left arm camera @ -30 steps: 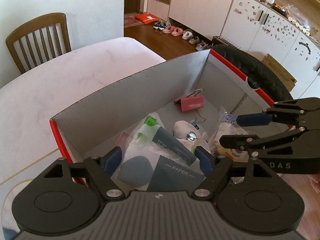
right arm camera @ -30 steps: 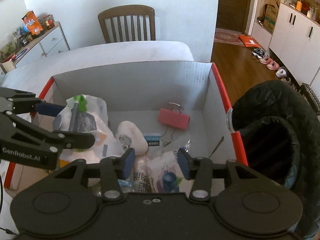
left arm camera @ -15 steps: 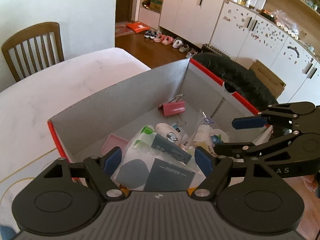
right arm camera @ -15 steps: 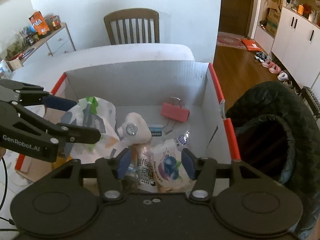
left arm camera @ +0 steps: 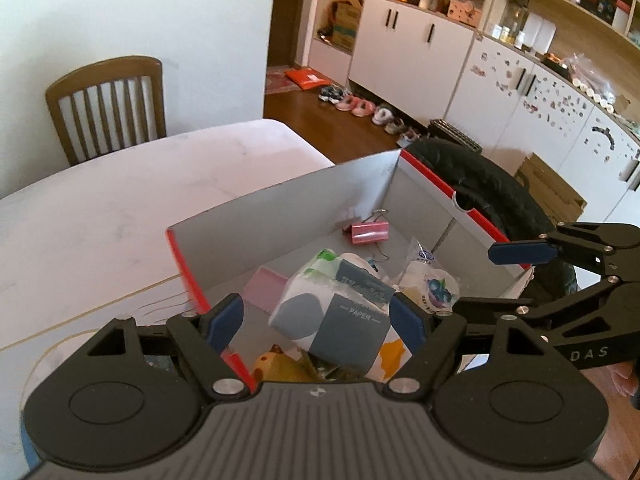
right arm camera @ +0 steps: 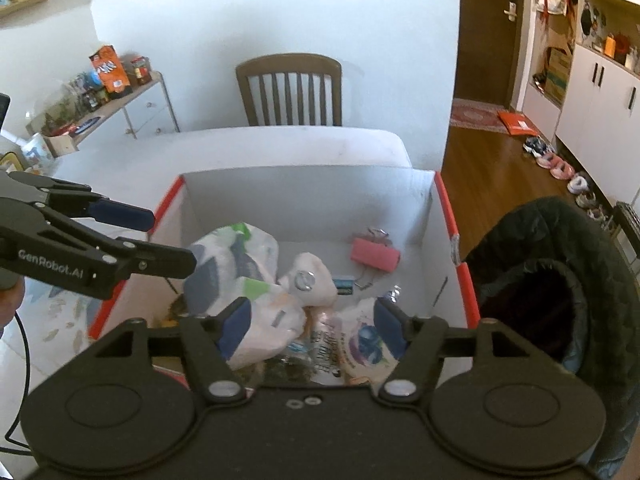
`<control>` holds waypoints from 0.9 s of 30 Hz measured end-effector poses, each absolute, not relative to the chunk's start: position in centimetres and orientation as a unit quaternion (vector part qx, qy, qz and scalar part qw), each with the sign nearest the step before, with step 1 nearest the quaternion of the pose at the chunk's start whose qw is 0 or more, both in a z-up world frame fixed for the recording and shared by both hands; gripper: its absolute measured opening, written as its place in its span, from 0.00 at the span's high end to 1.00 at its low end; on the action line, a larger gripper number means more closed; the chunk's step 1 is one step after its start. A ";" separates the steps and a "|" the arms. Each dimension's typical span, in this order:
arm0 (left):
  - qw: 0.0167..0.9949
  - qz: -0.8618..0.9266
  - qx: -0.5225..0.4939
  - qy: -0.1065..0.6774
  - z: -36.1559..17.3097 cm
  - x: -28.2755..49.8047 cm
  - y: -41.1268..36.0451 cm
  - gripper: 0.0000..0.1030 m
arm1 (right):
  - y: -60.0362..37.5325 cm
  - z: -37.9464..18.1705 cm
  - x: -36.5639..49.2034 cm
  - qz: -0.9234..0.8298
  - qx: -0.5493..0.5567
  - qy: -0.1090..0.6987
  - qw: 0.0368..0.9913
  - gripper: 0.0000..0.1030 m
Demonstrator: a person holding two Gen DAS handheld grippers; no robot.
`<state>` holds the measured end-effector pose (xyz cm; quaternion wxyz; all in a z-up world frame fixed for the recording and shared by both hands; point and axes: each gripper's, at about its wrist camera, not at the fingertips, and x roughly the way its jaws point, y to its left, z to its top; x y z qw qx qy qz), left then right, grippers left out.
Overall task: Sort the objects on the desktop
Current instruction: 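Withdraw both grippers up and away from the box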
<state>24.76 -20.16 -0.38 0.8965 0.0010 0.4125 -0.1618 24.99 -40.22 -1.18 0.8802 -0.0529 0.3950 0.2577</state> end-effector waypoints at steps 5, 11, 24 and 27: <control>0.903 -0.151 0.004 0.401 0.3 23.4 -19.5 0.16 | -39.5 -0.3 23.9 0.270 -0.057 0.380 0.883 0.27; 0.908 -0.145 -0.004 0.392 0.8 22.0 -18.5 0.02 | -38.7 0.4 22.8 0.278 -0.052 0.370 0.885 0.22; 0.914 -0.145 -0.016 0.378 1.2 19.5 -16.3 0.01 | -37.4 1.3 19.6 0.273 -0.053 0.337 0.899 0.07; 0.916 -0.149 -0.012 0.371 1.0 18.6 -15.8 0.01 | -37.1 1.5 18.8 0.265 -0.043 0.333 0.904 0.03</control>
